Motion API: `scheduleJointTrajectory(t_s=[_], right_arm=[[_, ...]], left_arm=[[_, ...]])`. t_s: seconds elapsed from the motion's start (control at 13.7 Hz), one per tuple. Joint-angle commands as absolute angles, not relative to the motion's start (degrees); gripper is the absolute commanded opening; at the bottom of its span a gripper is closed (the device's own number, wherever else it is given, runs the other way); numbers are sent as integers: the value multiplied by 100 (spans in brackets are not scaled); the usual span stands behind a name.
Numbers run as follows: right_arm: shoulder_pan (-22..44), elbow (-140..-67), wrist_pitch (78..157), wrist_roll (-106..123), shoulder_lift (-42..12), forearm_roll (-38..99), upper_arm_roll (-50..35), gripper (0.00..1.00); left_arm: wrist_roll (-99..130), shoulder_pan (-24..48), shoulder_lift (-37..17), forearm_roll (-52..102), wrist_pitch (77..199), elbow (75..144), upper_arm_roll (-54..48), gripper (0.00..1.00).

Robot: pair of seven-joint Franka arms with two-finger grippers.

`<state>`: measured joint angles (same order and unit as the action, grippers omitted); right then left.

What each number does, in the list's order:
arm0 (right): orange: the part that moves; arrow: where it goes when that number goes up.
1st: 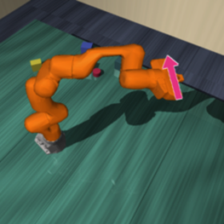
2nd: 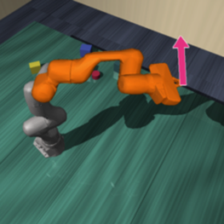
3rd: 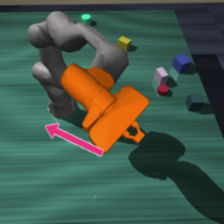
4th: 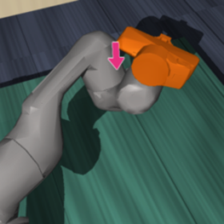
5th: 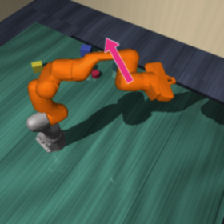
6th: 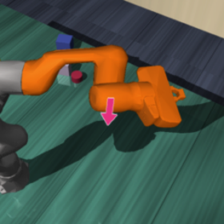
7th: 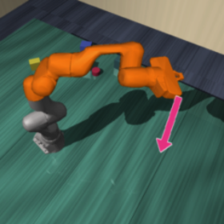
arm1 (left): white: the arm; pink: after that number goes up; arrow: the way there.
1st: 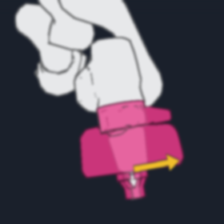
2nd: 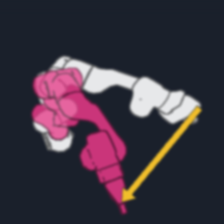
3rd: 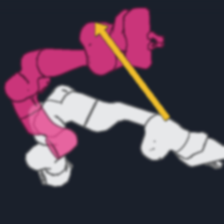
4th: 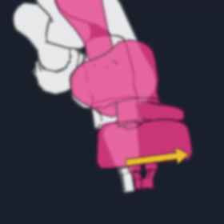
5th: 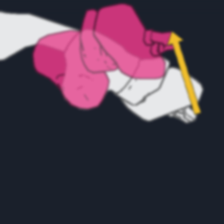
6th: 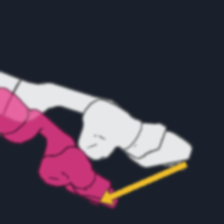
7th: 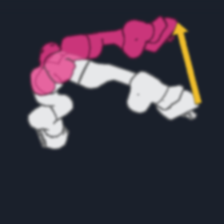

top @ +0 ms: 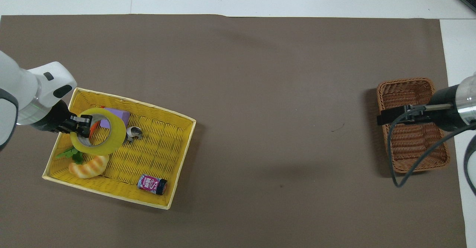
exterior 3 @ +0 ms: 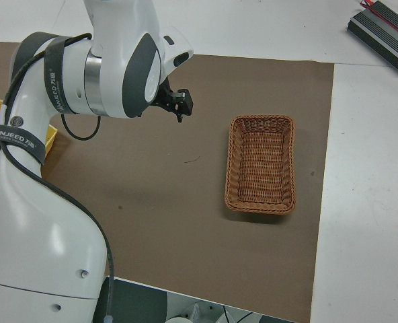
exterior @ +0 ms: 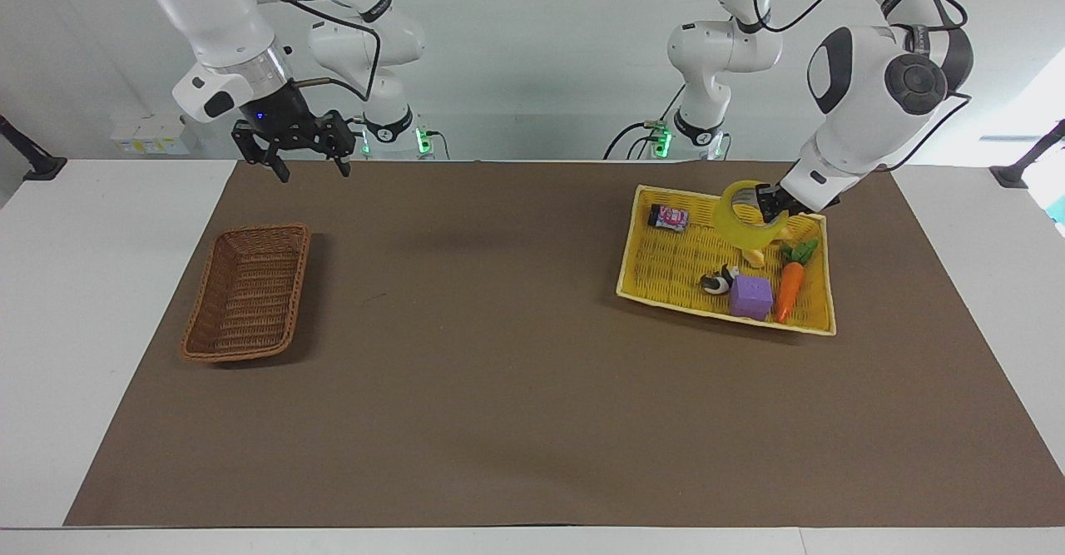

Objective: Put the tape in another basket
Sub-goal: 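Carry the tape toward center with the left gripper while the right gripper approaches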

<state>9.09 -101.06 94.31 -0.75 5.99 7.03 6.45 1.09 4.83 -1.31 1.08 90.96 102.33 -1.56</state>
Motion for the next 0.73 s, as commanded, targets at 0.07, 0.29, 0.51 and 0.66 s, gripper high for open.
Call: scheduleJointTrajectory(t_s=[0.07,0.29,0.51,0.66], right_arm=[[1247,-10572,9755,-26,677,975,650,100],[1502,-10661,9993,-219,650,1011,650,100],[1591,-10696,10221,-369,598,1054,642,100],[1591,-10696,10344,-614,571,1605,650,100]], left_arm=[[176,624,-299,219,8754,9641,-237,0],[482,1070,-220,640,9112,9869,-281,0],[1280,1721,-123,738,9632,10177,-281,0],[1817,2108,-106,756,10114,10405,-281,0]])
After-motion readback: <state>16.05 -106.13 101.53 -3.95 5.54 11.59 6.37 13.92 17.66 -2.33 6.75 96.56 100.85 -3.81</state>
